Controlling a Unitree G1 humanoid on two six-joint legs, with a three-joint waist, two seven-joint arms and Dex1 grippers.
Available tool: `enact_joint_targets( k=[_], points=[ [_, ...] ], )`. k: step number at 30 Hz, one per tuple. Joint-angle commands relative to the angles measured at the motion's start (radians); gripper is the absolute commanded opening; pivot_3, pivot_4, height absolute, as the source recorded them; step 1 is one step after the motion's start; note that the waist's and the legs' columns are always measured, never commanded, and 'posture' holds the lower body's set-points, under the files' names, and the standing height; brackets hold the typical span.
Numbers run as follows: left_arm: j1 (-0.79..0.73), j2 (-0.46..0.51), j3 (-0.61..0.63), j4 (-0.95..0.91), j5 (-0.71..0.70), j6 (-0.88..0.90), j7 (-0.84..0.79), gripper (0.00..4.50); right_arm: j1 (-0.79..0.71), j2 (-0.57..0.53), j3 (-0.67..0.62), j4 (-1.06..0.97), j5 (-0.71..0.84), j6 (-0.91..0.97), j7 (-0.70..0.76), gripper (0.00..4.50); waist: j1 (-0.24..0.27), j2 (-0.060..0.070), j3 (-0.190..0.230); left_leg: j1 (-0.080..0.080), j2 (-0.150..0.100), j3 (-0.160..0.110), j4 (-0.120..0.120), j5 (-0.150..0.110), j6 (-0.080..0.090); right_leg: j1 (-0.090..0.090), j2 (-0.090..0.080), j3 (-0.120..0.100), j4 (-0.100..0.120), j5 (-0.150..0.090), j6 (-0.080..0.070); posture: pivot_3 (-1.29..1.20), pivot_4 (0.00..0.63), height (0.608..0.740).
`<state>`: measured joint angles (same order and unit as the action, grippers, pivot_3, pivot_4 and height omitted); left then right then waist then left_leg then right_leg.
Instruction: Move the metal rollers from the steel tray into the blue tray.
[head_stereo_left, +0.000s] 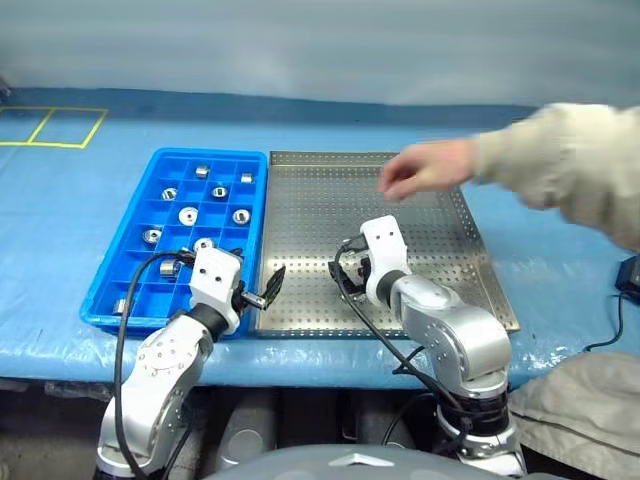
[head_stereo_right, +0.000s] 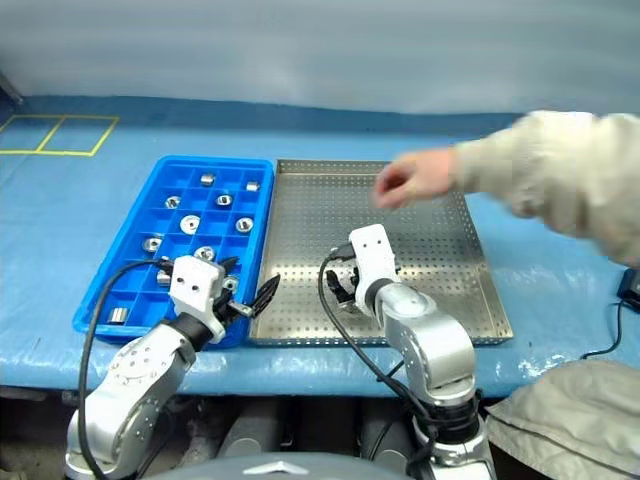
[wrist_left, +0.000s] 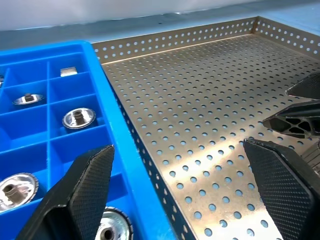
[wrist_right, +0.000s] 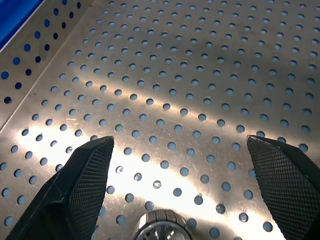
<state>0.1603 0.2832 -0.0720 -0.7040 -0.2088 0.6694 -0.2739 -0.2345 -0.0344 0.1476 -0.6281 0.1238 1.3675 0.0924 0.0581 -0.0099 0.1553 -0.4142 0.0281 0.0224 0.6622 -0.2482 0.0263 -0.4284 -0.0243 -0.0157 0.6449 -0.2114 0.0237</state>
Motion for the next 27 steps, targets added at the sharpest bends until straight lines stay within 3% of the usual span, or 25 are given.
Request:
enact_joint_targets(
  k=[1,27],
  points=[
    [-0.014,0.008,-0.005,-0.01,-0.011,-0.009,-0.012,4.5,0.032,0.003,-0.014,-0.064,0.006,0.021,-0.014,4.48,-0.004,0.0,0.0,0.0,0.0,0.0,0.0,0.0,0.0,0.0,0.0,0.0,0.0,0.0,0.0,0.16,0.15,0.74],
    [0.004,0.02,0.003,-0.018,-0.006,-0.021,-0.016,4.5,0.072,-0.023,0.031,-0.007,0.024,0.018,0.007,4.48,-0.01,0.0,0.0,0.0,0.0,0.001,0.001,0.0,0.0,0.0,0.0,0.001,0.0,0.0,0.001,0.2,0.15,0.74]
  ],
)
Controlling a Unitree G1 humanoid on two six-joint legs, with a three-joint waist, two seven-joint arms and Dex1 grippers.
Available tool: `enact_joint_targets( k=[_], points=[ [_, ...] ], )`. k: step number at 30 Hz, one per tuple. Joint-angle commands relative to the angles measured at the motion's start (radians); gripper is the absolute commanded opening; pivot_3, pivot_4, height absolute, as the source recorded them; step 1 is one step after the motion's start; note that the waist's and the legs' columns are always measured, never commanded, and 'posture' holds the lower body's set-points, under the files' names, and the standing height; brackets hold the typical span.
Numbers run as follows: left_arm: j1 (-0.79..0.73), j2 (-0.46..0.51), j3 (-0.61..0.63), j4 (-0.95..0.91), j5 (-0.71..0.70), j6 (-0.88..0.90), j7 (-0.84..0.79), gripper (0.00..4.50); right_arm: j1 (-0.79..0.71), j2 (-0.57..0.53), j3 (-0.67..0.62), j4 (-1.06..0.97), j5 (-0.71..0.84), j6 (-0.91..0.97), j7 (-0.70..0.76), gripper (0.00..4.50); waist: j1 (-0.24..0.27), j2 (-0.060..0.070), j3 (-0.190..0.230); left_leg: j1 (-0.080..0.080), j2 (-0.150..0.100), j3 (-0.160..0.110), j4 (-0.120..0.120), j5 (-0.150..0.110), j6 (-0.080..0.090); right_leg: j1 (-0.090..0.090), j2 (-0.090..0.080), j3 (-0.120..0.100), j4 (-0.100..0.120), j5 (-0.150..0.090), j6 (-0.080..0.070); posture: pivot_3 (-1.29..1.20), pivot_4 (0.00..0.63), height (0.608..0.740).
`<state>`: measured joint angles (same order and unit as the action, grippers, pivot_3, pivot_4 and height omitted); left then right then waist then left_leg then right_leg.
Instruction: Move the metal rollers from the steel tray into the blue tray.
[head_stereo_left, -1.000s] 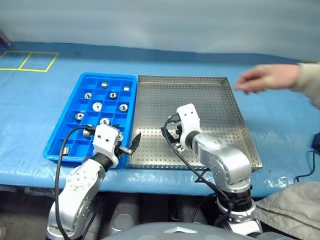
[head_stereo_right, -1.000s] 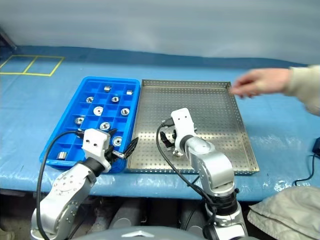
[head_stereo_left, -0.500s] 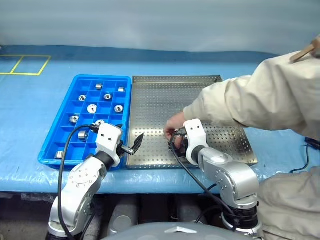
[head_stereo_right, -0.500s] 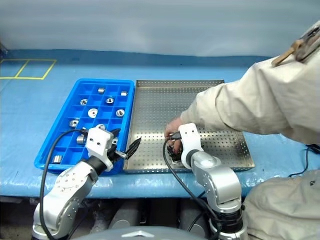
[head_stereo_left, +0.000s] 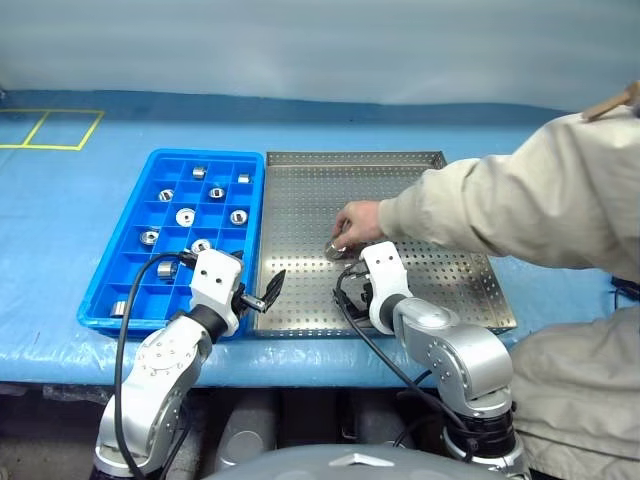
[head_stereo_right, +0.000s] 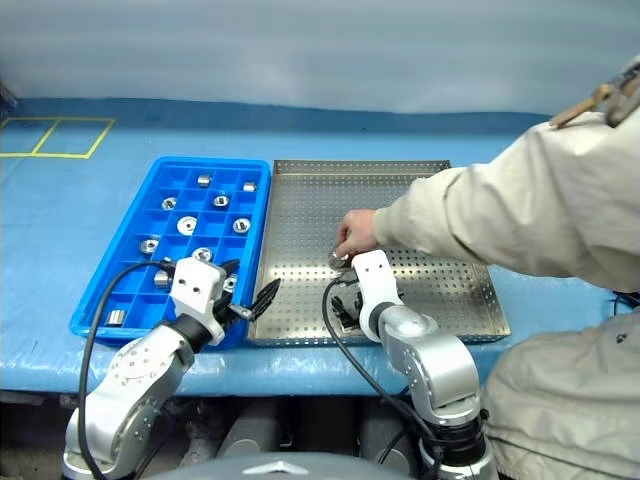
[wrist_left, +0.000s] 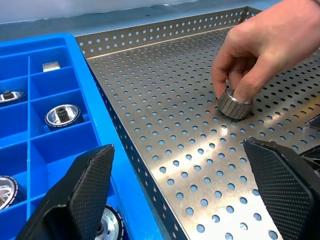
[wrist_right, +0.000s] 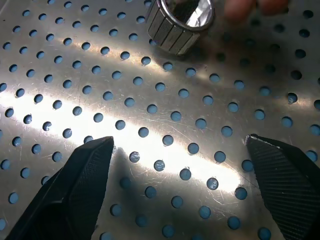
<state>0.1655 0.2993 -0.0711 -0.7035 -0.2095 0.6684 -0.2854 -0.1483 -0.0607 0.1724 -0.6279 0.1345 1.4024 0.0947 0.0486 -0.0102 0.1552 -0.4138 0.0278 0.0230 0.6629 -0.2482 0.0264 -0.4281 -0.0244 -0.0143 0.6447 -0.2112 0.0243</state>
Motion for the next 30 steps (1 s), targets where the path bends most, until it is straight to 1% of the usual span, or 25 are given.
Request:
enact_joint_targets(
  k=[1,7,11,15,19,22,25,27,30],
  points=[
    [-0.001,0.004,0.002,-0.018,-0.006,-0.021,-0.004,4.5,-0.015,0.004,0.006,-0.006,0.013,-0.022,0.004,4.48,0.0,0.0,0.0,0.0,0.0,0.0,0.0,0.0,0.0,0.0,0.0,0.0,0.0,0.0,0.0,0.2,0.15,0.74],
    [-0.005,0.004,-0.002,-0.018,-0.005,-0.018,-0.004,4.5,-0.078,-0.008,0.022,0.045,-0.005,-0.145,0.006,4.48,-0.001,0.0,0.0,0.0,0.0,0.0,0.0,0.0,0.0,0.0,0.0,0.0,0.0,0.0,0.0,0.21,0.15,0.74],
    [-0.006,0.002,-0.007,-0.019,-0.005,-0.017,-0.002,4.5,-0.143,0.001,0.012,0.148,-0.018,-0.248,0.006,4.48,-0.001,0.0,0.0,0.0,0.0,0.0,0.0,0.0,0.0,0.0,0.0,0.0,0.0,0.0,0.001,0.21,0.15,0.74],
    [-0.005,0.002,-0.004,-0.024,-0.005,-0.015,0.001,4.5,-0.198,0.01,0.031,0.273,-0.038,-0.354,0.002,4.48,0.002,0.0,0.0,0.0,0.0,0.0,0.0,0.0,0.0,0.0,0.0,0.0,0.0,0.001,0.002,0.22,0.15,0.74],
    [-0.001,0.002,0.0,-0.03,-0.004,-0.013,0.005,4.5,-0.217,0.033,0.03,0.4,-0.055,-0.457,-0.004,4.48,0.005,0.0,0.0,0.0,0.0,0.0,0.0,0.0,0.0,0.0,0.001,0.0,0.0,0.002,0.002,0.23,0.15,0.74],
    [0.007,0.002,0.006,-0.037,-0.004,-0.012,0.009,4.5,-0.215,0.042,0.021,0.467,-0.064,-0.5,-0.007,4.48,0.01,0.0,0.0,0.0,0.0,0.0,0.0,0.0,0.0,0.0,0.001,0.0,0.0,0.002,0.003,0.24,0.15,0.74],
    [0.012,0.001,0.009,-0.04,-0.003,-0.012,0.013,4.5,-0.205,0.041,0.018,0.49,-0.065,-0.514,-0.007,3.84,0.015,0.0,0.0,0.0,0.0,0.001,0.0,0.0,0.0,0.0,0.0,0.001,0.0,0.003,0.003,0.25,0.15,0.74],
    [0.014,0.0,0.011,-0.042,-0.002,-0.013,0.015,4.5,-0.197,0.037,0.022,0.483,-0.065,-0.513,-0.003,3.25,0.017,0.0,0.0,0.0,0.0,0.0,0.0,0.0,0.0,0.0,0.0,0.001,0.0,0.003,0.003,0.26,0.15,0.74],
    [0.019,-0.001,0.013,-0.046,-0.002,-0.014,0.02,4.5,-0.191,0.036,0.023,0.441,-0.058,-0.488,0.005,2.2,0.021,0.0,0.0,0.001,0.0,0.0,0.0,0.0,0.0,0.0,0.0,0.001,0.0,0.002,0.003,0.26,0.15,0.74]
  ],
)
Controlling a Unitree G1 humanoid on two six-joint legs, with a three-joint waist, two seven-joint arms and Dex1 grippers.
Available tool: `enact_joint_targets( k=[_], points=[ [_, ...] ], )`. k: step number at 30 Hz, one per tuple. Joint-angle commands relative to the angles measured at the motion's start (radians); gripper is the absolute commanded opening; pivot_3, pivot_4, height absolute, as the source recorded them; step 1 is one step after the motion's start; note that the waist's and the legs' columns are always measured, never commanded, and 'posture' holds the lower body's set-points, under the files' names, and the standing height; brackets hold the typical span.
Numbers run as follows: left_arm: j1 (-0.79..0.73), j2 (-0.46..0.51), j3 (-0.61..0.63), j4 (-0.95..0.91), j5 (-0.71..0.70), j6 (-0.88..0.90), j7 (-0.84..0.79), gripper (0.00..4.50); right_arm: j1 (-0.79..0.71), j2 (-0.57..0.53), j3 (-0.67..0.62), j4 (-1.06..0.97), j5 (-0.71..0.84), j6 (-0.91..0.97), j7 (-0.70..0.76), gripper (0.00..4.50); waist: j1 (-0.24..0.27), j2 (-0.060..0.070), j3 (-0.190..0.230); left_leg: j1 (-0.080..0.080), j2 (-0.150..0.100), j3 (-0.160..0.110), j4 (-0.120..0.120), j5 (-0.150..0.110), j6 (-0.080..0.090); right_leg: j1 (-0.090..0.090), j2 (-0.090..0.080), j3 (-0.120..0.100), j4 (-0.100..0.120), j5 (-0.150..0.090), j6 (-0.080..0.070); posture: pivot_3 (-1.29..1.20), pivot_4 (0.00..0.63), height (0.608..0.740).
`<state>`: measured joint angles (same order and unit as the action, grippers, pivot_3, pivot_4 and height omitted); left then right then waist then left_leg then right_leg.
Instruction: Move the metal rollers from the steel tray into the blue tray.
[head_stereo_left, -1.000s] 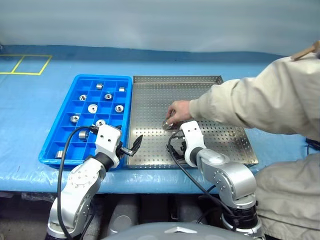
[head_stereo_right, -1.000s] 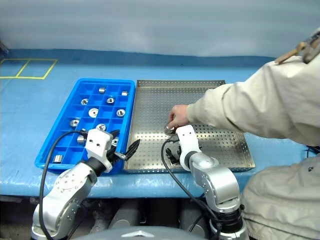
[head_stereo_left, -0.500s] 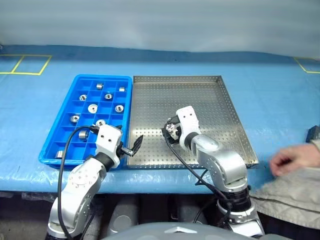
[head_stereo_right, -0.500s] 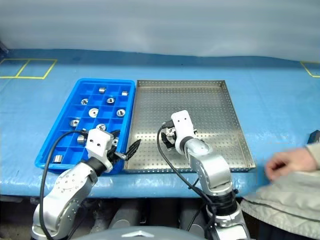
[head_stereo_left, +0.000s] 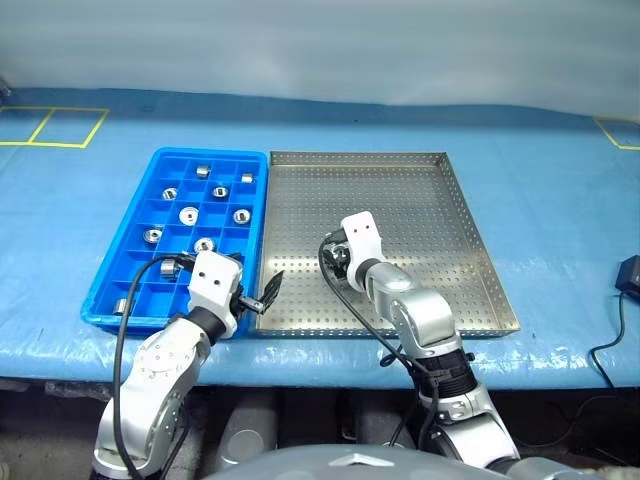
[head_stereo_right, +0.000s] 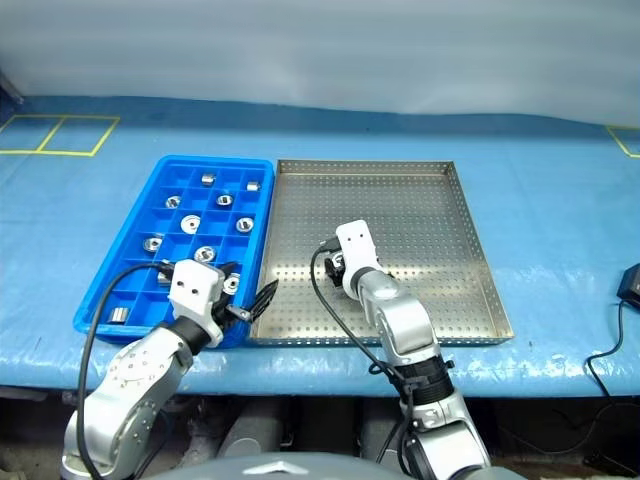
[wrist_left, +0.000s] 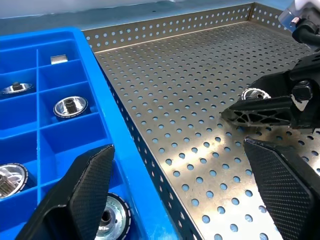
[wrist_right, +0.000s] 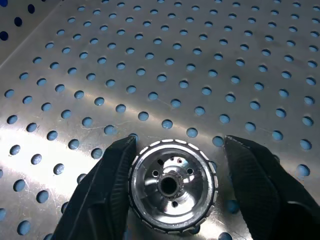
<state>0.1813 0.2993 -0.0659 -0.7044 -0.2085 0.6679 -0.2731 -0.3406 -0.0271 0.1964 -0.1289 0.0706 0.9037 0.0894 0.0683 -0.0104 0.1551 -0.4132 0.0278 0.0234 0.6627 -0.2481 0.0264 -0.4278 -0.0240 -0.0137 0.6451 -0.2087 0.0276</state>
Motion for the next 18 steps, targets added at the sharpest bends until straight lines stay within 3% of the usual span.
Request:
enact_joint_targets(
  k=[1,2,9,18],
  points=[
    [0.006,-0.002,0.009,-0.047,-0.002,-0.014,0.011,4.5,0.003,0.0,0.001,-0.079,0.012,0.024,0.017,1.9,0.003,0.0,0.0,0.0,0.0,0.0,0.0,0.0,0.0,0.0,0.0,0.0,0.0,0.0,0.0,0.27,0.15,0.74],
    [0.009,-0.002,0.01,-0.049,-0.002,-0.014,0.013,4.5,0.004,-0.001,0.003,-0.098,0.018,0.038,0.023,1.71,0.005,0.0,0.0,0.0,0.0,0.0,0.0,0.0,0.0,0.0,0.0,0.0,0.0,0.0,0.0,0.27,0.15,0.74],
    [0.06,-0.025,0.058,-0.079,0.024,-0.047,0.074,4.5,-0.056,-0.051,0.064,-0.249,0.052,0.148,0.105,1.71,0.014,0.0,0.0,0.0,0.0,-0.001,0.0,0.0,0.0,0.0,0.0,-0.001,0.0,0.0,0.0,0.33,0.15,0.74],
    [0.219,-0.079,0.16,-0.192,0.045,-0.085,0.153,4.5,-0.235,0.025,0.154,-0.135,0.074,0.07,0.185,1.71,0.061,0.0,0.0,0.0,0.0,-0.002,-0.002,0.0,0.0,-0.001,0.0,-0.002,0.0,-0.001,-0.002,0.48,0.15,0.74]
  ],
)
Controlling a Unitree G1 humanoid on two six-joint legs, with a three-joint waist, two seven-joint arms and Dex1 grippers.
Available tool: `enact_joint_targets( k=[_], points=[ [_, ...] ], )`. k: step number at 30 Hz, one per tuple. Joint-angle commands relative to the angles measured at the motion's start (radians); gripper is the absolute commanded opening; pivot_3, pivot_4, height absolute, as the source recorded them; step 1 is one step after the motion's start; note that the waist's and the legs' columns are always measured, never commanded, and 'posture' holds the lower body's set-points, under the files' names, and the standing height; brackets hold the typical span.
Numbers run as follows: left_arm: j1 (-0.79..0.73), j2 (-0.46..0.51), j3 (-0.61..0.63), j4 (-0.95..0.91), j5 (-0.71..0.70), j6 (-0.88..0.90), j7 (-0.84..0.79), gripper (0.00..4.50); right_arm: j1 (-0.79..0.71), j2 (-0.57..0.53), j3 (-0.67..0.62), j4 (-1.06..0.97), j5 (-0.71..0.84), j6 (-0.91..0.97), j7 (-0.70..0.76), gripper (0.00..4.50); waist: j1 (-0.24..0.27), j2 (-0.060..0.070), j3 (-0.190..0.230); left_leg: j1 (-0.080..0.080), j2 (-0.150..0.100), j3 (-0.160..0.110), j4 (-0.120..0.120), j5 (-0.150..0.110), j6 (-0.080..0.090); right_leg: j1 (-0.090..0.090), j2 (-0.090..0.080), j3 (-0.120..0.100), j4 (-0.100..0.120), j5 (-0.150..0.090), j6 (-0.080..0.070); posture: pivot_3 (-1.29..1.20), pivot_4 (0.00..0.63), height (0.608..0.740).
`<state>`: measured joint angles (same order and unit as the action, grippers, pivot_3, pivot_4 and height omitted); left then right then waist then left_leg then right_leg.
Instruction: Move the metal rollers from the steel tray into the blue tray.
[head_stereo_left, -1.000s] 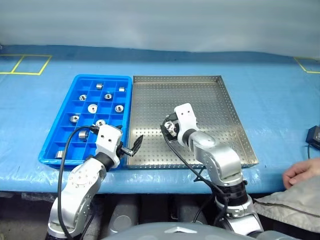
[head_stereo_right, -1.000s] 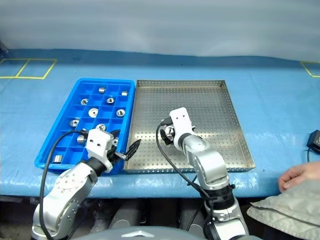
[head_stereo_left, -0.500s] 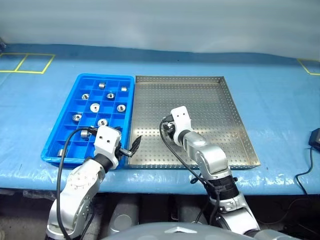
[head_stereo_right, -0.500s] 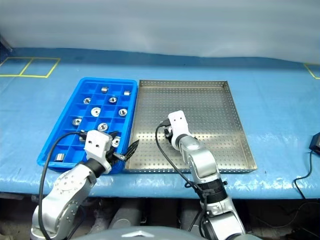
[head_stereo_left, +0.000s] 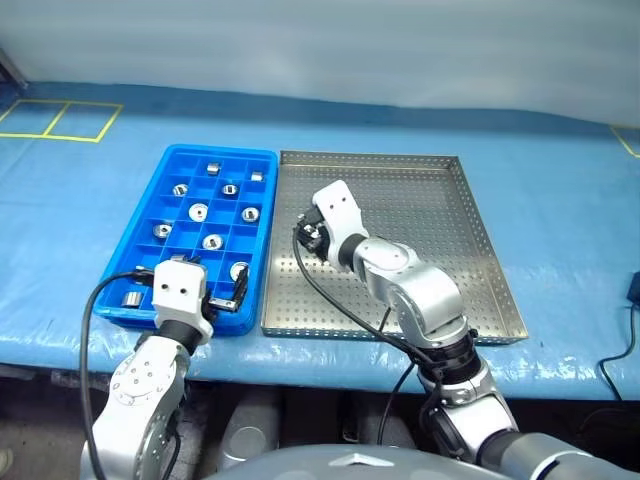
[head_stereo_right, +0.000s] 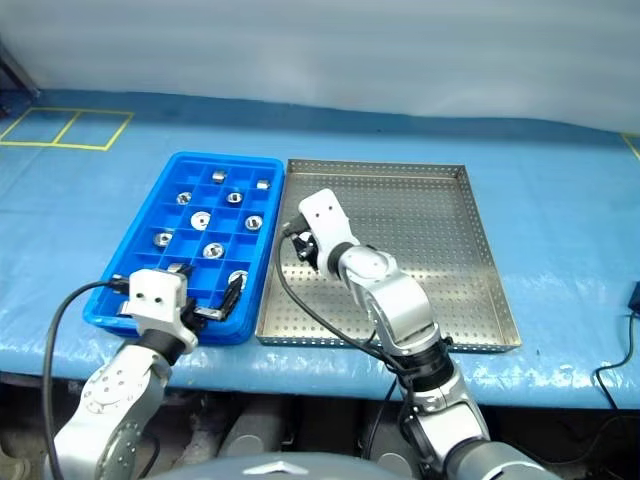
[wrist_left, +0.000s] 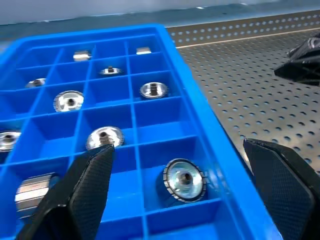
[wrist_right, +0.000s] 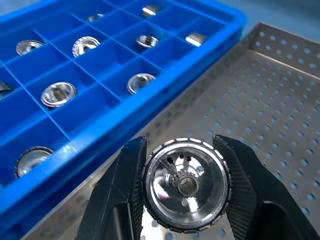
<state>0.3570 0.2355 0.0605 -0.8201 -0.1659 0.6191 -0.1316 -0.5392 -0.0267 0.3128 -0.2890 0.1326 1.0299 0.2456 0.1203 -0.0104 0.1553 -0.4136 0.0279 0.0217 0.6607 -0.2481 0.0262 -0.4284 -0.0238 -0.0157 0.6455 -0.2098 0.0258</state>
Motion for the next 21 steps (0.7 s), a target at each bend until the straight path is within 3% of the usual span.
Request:
enact_joint_targets(
  k=[1,8,21],
  points=[
    [0.069,-0.022,0.044,-0.092,-0.001,-0.041,0.015,4.5,-0.046,0.036,0.052,0.044,0.013,-0.072,0.04,1.71,0.018,0.0,0.0,0.0,0.0,0.0,0.0,0.0,0.0,0.0,0.0,0.0,-0.001,0.0,0.0,0.49,0.15,0.74],
    [0.193,-0.051,0.078,-0.14,0.002,-0.076,0.021,4.5,-0.051,0.094,0.129,0.138,0.008,-0.152,0.09,1.71,0.091,0.0,0.0,-0.001,0.0,0.0,0.0,0.0,0.0,-0.001,-0.001,-0.002,-0.002,-0.003,-0.004,0.55,0.15,0.74],
    [0.145,-0.04,0.018,-0.119,0.006,-0.059,0.016,4.5,0.077,0.112,0.225,0.132,0.02,-0.134,0.119,1.71,0.198,0.0,0.0,-0.003,0.001,0.0,0.001,-0.001,-0.001,-0.002,-0.001,-0.004,-0.002,-0.003,-0.004,0.49,0.15,0.74]
  ],
)
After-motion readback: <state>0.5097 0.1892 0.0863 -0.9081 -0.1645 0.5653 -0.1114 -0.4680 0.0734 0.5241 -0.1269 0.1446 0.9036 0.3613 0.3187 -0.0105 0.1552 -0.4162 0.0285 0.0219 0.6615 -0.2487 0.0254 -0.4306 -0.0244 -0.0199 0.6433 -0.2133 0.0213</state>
